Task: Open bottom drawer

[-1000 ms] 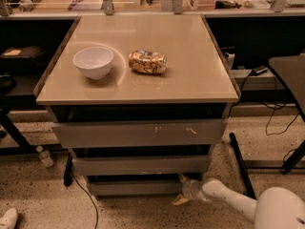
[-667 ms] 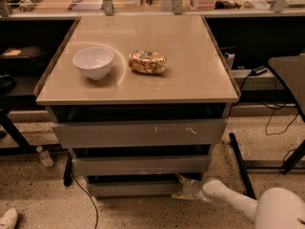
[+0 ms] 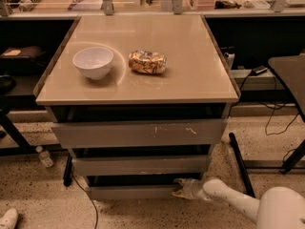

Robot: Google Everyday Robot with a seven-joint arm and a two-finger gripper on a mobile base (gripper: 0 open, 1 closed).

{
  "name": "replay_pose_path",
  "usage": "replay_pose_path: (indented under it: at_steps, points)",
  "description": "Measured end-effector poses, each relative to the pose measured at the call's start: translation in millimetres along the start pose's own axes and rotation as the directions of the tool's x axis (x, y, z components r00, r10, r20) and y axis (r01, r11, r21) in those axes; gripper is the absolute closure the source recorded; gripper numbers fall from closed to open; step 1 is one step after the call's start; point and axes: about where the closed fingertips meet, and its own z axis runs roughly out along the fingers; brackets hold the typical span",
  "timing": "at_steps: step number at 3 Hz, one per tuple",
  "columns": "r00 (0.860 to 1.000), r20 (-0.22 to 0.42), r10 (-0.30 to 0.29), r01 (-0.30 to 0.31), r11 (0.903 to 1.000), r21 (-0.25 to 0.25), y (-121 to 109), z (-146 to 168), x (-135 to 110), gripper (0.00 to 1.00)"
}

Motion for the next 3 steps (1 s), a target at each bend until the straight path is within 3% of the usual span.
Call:
replay_pose_path:
  at_steps: [1,2,3]
  points:
    - [1.0,0.017,-0.013,0.013,0.9999,-0.004,-1.5,-9.1,-7.3,1.0]
    - [1.0,0.026,-0.004,0.004,0.9998,-0.019,8.7,-21.1,-6.9,1.0]
    - [1.0,0.026,-0.004,0.004,0.9998,-0.019,8.9,-22.2,-7.5,0.82]
